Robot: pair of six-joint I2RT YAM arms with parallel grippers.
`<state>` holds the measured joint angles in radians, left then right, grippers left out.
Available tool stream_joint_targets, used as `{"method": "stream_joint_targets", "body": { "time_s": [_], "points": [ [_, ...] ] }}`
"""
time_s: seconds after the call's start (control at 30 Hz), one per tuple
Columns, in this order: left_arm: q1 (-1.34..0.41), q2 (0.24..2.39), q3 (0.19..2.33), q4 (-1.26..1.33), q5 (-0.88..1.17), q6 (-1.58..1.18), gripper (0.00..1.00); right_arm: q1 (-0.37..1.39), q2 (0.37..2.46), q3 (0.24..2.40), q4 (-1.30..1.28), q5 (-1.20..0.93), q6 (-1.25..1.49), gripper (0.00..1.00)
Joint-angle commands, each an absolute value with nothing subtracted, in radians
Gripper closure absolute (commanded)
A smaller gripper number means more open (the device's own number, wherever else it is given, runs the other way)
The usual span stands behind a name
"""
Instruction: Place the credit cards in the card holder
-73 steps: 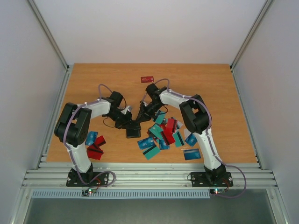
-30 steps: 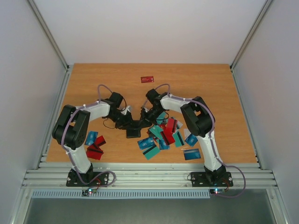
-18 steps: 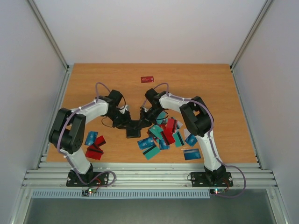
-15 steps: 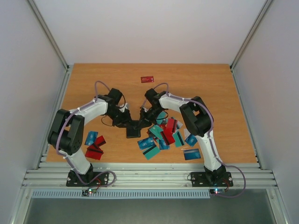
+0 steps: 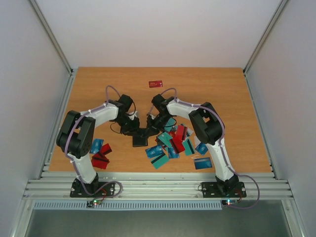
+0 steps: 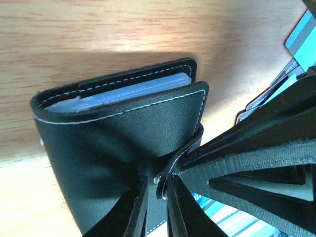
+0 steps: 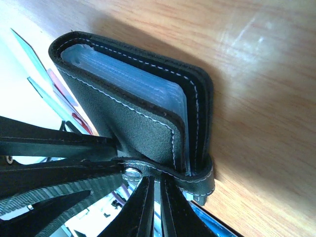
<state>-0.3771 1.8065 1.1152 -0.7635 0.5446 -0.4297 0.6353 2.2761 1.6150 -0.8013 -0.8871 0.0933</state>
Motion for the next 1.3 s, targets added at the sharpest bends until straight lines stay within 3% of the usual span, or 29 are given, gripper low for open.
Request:
{"method": "stream_joint_targets", "body": {
  "time_s": [0.0, 0.13, 0.23, 0.8, 1.27],
  "points": [
    [-0.392, 1.833, 1.137, -0.78, 0.517, -0.391, 0.86, 0.666, 2.365, 1.588, -0.841, -0.719, 0.089, 0.93],
    [-0.4, 1.84, 1.137, -0.778, 0.513, -0.385, 0.87, 0.667, 2.365, 1.591, -0.842, -0.72, 0.092, 0.93],
    [-0.405, 1.839, 1.139, -0.788, 0.494, -0.376, 0.93, 0.667, 2.365, 1.592, -0.842, -0.718, 0.094, 0.93],
    [-0.429, 1.833, 1.079, -0.77, 0.509, -0.351, 1.0, 0.673, 2.356, 1.616, -0.847, -0.723, 0.109, 0.93],
    [-0.439, 1.749, 1.005, -0.753, 0.429, -0.333, 1.0, 0.675, 2.249, 1.631, -0.796, -0.86, 0.127, 0.9]
  ]
}}
